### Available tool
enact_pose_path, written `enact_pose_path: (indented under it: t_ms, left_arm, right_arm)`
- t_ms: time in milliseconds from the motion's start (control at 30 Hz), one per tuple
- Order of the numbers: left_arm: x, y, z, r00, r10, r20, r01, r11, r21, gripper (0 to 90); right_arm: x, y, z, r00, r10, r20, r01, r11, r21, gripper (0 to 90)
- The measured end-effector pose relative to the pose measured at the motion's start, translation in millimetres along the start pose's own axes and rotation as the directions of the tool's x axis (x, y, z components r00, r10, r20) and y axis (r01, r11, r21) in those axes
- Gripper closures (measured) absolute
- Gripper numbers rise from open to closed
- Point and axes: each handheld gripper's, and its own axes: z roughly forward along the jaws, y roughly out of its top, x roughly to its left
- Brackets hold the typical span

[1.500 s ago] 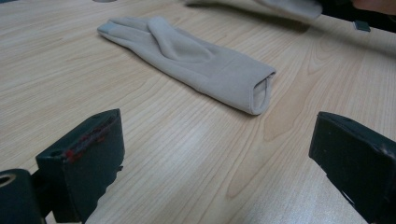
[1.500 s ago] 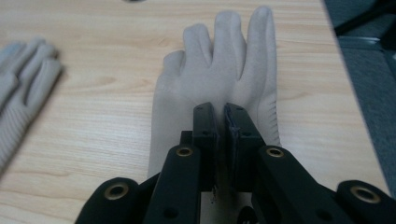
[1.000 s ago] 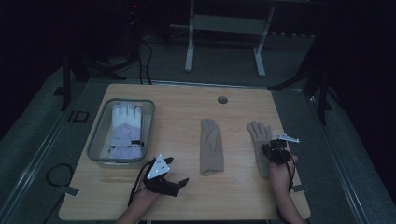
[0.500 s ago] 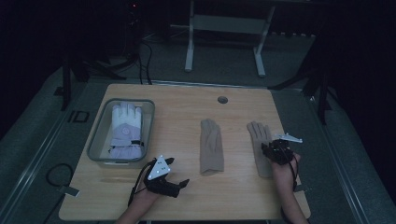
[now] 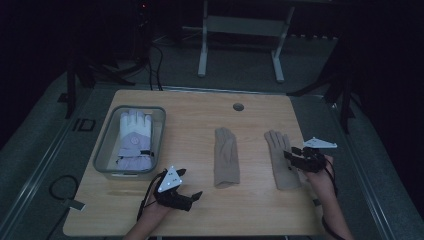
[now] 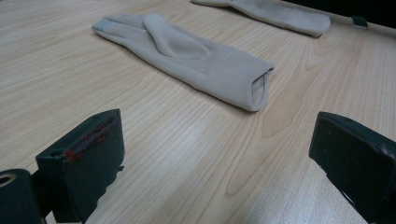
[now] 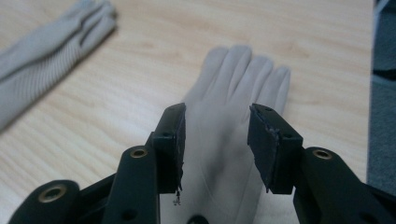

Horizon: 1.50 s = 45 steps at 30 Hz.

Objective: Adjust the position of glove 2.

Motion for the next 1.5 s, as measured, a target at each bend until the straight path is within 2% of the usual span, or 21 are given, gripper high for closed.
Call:
enact_pose_path:
  t_ms: [67, 133, 300, 367, 467, 600, 767, 833, 1000, 1133, 1200, 1267, 1500]
  left_arm:
    - [-0.2, -0.1, 0.0, 1.0, -0.001, 0.0, 0.001, 1.0, -0.001, 3.5]
    - [-0.3, -0.1, -0.1, 1.0, -0.001, 0.001, 0.001, 1.0, -0.001, 3.5]
    - [0.1, -0.3, -0.2, 1.0, 0.003, 0.0, -0.003, 1.0, -0.002, 3.5]
    - [0.6, -0.5, -0.4, 1.0, 0.005, -0.001, -0.005, 1.0, 0.001, 3.5]
    - [1.2, -0.5, -0.9, 1.0, 0.002, 0.001, -0.002, 1.0, -0.006, 3.5]
    - [1.8, -0.7, -1.3, 1.0, 0.002, -0.001, -0.002, 1.0, -0.004, 3.5]
    - [0.7, 0.1, -1.2, 1.0, 0.002, -0.001, -0.002, 1.0, -0.008, 3.5]
    - [0.4, 0.1, -1.1, 1.0, 0.004, -0.002, -0.004, 1.0, -0.006, 3.5]
    - [0.4, 0.3, -1.4, 1.0, 0.003, -0.001, -0.003, 1.0, -0.006, 3.5]
    - [0.7, 0.5, -1.9, 1.0, 0.003, 0.001, -0.003, 1.0, -0.009, 3.5]
    - [1.0, 0.4, -1.7, 1.0, 0.002, 0.001, -0.002, 1.0, -0.008, 3.5]
    - [1.2, 0.4, -1.5, 1.0, 0.003, 0.0, -0.003, 0.9999, -0.01, 3.5]
    - [0.7, 0.5, -1.9, 1.0, 0.009, 0.002, -0.009, 0.9999, -0.007, 3.5]
  right_arm:
    - [-2.1, -4.3, 3.8, 1.0, -0.008, 0.004, 0.008, 1.0, 0.02, 56.2]
    - [-3.5, -8.2, 8.3, 0.9998, -0.001, -0.019, 0.001, 0.999, 0.037, 53.1]
    - [-2.0, -18.3, 21.8, 0.9998, -0.018, -0.012, 0.019, 0.997, 0.073, 52.1]
    - [-0.7, -23.3, 26.8, 0.9999, -0.014, -0.006, 0.014, 0.996, 0.091, 58.6]
    - [3.4, -27.5, 26.4, 0.9999, 0.005, 0.012, -0.006, 0.998, 0.058, 65.2]
    - [11.5, -29.1, 27.0, 0.9985, -0.01, 0.054, 0.008, 0.999, 0.044, 79.0]
    - [19.0, -27.9, 27.9, 0.9927, 0.039, 0.114, -0.044, 0.998, 0.037, 83.7]
    - [22.0, -25.2, 26.7, 0.9897, 0.056, 0.132, -0.061, 0.998, 0.034, 84.0]
    - [28.7, -12.0, 20.3, 0.986, 0.12, 0.116, -0.124, 0.992, 0.027, 84.2]
    - [37.3, 1.3, 15.5, 0.9838, 0.127, 0.126, -0.129, 0.992, 0.009, 84.2]
    - [41.9, 9.3, 13.3, 0.9835, 0.14, 0.115, -0.141, 0.99, 0.002, 84.1]
    - [47.4, 17.8, 10.8, 0.9848, 0.125, 0.121, -0.124, 0.992, -0.012, 84.1]
    - [68.4, 47.5, 4.2, 0.9849, 0.128, 0.117, -0.121, 0.99, -0.069, 84.1]
